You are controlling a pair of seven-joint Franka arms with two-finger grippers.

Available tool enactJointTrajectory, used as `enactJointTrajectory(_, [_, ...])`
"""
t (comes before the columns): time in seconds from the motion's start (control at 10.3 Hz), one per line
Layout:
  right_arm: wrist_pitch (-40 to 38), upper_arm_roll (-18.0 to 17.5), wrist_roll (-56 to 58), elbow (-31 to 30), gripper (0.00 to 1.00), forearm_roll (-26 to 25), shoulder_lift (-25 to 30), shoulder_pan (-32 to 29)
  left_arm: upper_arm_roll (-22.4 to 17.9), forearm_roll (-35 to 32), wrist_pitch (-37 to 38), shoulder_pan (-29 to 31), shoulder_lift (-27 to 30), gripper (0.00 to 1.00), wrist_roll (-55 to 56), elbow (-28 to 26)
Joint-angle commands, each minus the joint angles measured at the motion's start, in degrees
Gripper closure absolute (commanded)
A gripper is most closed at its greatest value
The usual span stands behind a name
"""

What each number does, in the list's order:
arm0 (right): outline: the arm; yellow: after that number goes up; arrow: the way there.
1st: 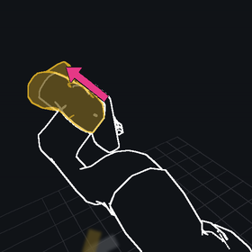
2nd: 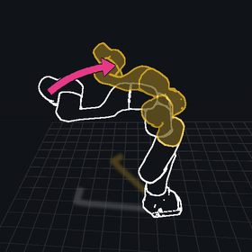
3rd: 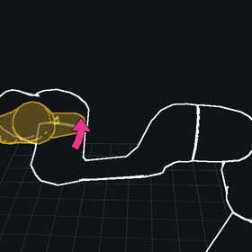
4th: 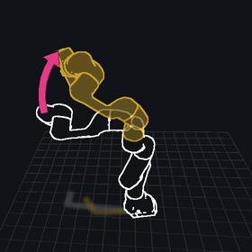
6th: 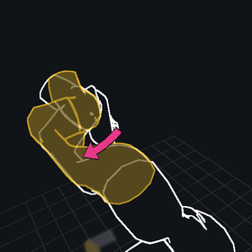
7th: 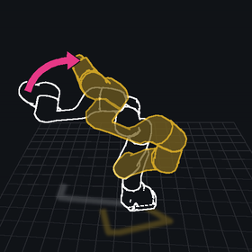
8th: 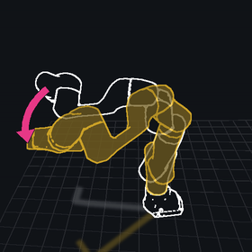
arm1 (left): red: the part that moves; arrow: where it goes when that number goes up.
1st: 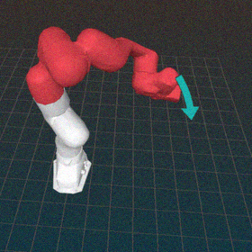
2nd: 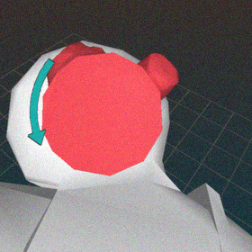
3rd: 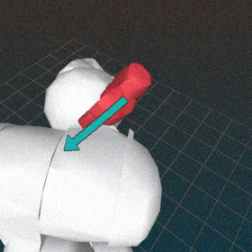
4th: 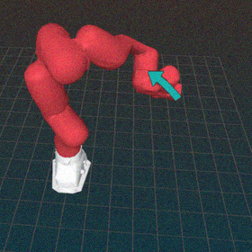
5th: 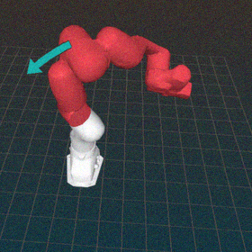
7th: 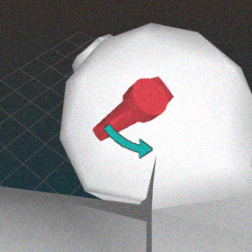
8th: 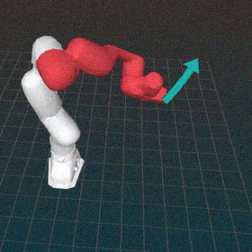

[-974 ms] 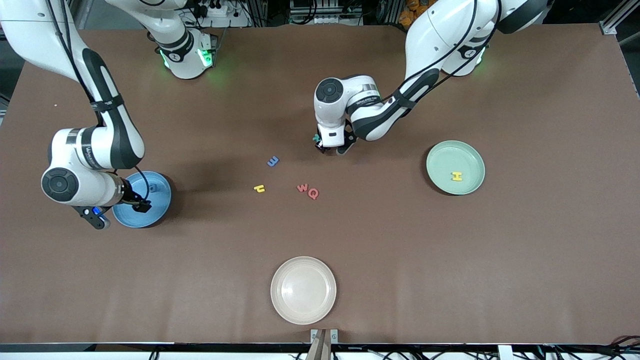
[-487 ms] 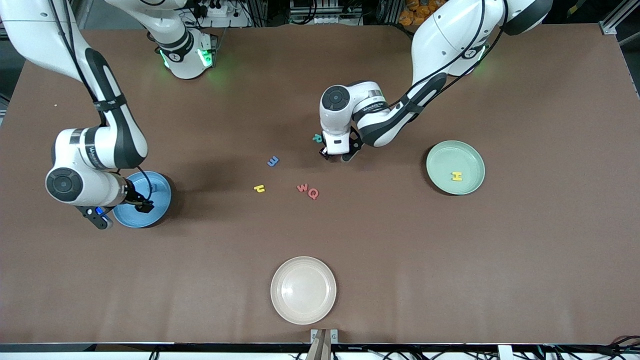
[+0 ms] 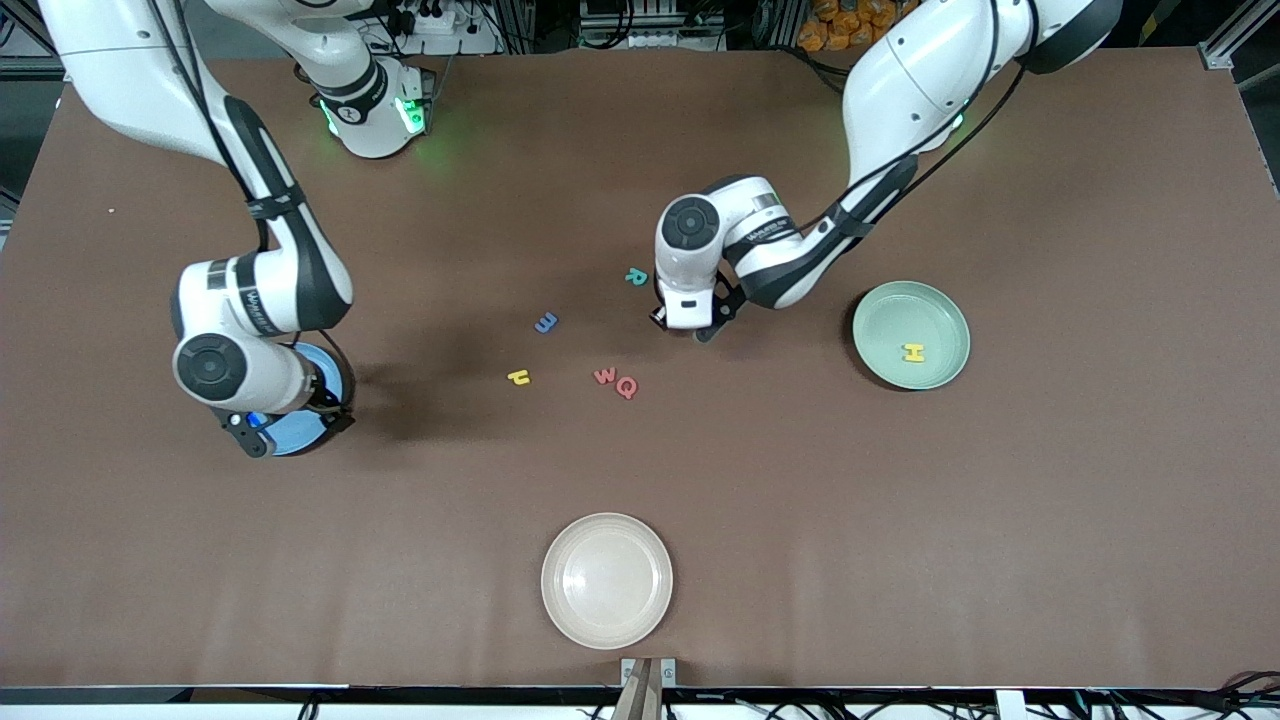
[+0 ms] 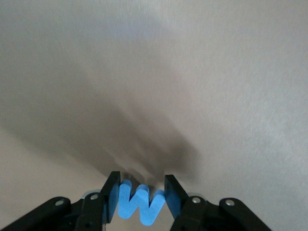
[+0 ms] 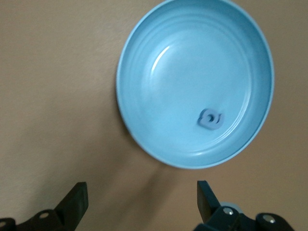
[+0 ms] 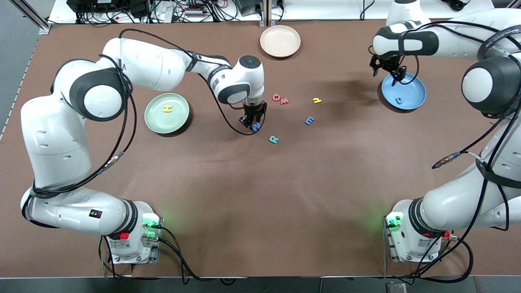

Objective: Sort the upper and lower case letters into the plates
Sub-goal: 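Carry the W into the green plate while the right gripper moves to the h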

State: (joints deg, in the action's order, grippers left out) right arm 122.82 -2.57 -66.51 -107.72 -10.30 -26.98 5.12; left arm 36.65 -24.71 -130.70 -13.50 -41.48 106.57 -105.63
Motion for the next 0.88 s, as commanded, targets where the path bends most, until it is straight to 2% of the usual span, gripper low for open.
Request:
enactJointTrajectory(0.0, [4.0,-0.1,-10.5,1.0,0.0,-0.2,-2.1,4.1,1.7,1.8,5.4,2.5,2.1,0.83,-6.6,0.5])
enactJointTrajectory(0.19, [3.5,-0.2,-15.8,2.2,0.0,0.0,-2.0,7.1,3.3,1.8,9.1,6.4,3.0,0.83,-15.8,-0.1])
enactJointTrajectory(0.49, [3.4,-0.3,-30.7,4.4,0.0,3.5,-2.1,15.5,6.2,1.8,16.0,15.5,3.4,0.83,-38.7,-0.3])
enactJointTrajectory(0.58, [4.2,-0.4,-32.5,4.5,0.0,4.1,-2.3,16.2,7.6,1.7,18.8,17.7,3.4,0.84,-43.9,-0.3])
enactJointTrajectory(0.78, [6.4,-0.2,-33.1,6.4,0.0,10.6,-3.8,16.7,7.6,1.3,21.0,22.3,3.4,0.84,-56.6,-0.3])
